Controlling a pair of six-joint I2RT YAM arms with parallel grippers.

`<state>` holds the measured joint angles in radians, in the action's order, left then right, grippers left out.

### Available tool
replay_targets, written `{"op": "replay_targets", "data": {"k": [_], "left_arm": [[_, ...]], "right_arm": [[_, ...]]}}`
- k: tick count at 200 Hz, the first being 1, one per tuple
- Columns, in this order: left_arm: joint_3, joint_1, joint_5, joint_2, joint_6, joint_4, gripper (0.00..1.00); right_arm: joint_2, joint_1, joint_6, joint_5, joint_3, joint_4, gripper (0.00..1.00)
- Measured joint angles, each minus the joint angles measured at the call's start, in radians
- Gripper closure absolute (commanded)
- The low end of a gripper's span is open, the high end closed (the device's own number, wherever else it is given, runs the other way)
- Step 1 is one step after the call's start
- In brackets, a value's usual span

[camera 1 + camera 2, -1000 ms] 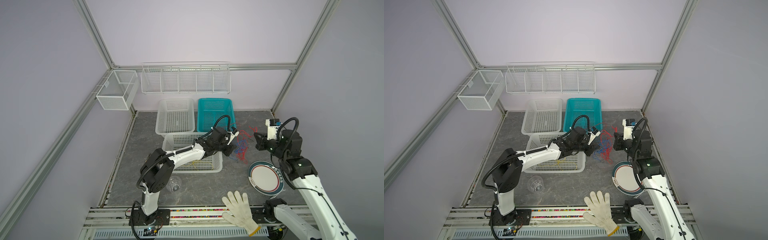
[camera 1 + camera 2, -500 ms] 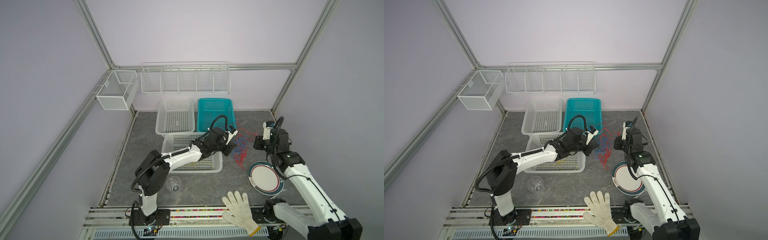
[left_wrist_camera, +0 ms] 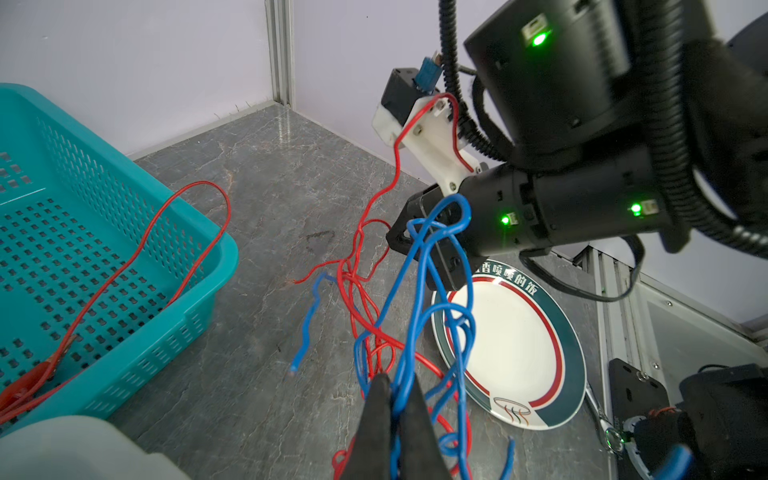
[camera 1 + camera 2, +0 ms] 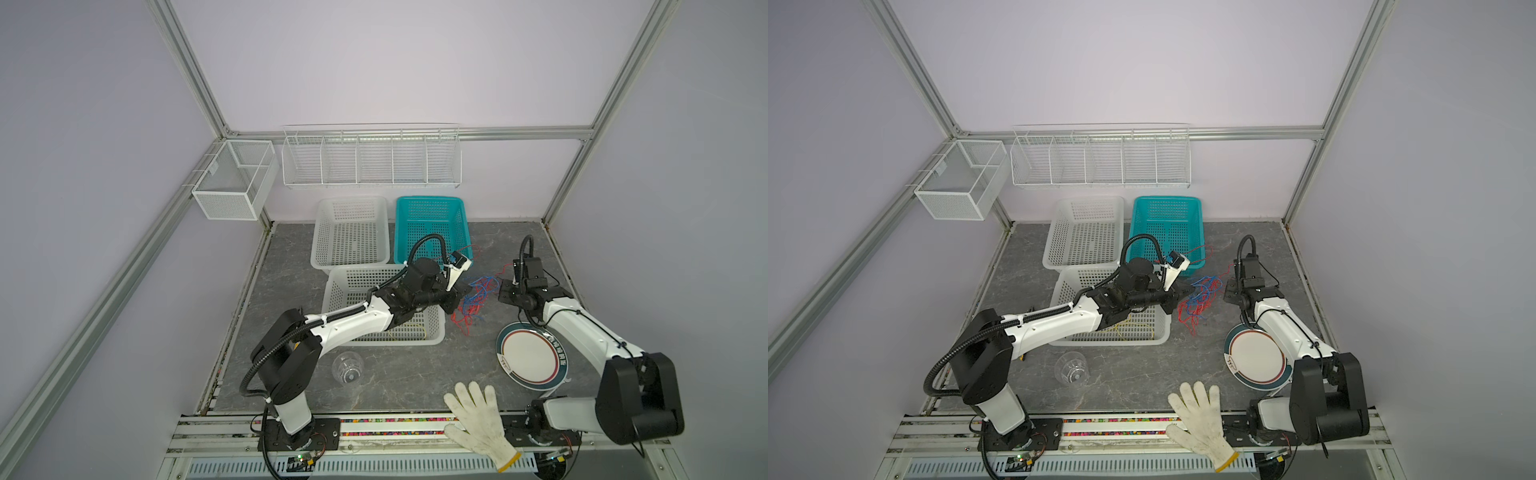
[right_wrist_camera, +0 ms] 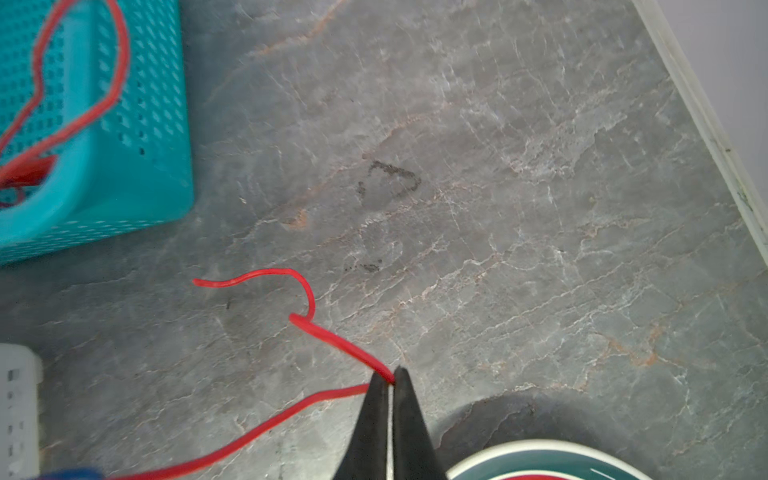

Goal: Untangle the cables

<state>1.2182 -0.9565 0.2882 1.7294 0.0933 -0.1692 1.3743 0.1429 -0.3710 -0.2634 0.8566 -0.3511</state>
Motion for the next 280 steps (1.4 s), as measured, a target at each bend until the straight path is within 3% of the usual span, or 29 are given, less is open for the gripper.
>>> {"op": "replay_targets", "data": {"k": [48,77,128,168,230,280], "left_arm": [[-0.046,0.0,-0.006,-0.051,-0.001,-0.019,1.0],[-0.046,0.0,-0.014,-0.052,-0.003,-0.039,1.0],[-0.045,0.0,-0.023,-0.013,0.0,-0.064,1.0],[-0.045,0.0,-0.023,-0.003,0.0,-0.066,1.0],[-0.045,0.0,-0.022,0.013,0.001,-0.073,1.0],[-0.045,0.0,-0.022,0.014,0.001,-0.074,1.0]], "right_arm": [[0.081,-0.016,-0.016,-0.035,0.004,-0.026,0.93],[0.062,-0.019,-0.014,0.015,0.003,-0.026,0.92],[-0.065,-0.019,0.006,0.12,0.003,-0.042,0.79],[-0.195,-0.019,0.016,0.139,0.003,-0.089,0.64],[-0.377,-0.019,0.034,0.378,0.002,-0.047,0.54],[-0.383,-0.019,0.026,0.518,0.002,-0.001,0.51]]}}
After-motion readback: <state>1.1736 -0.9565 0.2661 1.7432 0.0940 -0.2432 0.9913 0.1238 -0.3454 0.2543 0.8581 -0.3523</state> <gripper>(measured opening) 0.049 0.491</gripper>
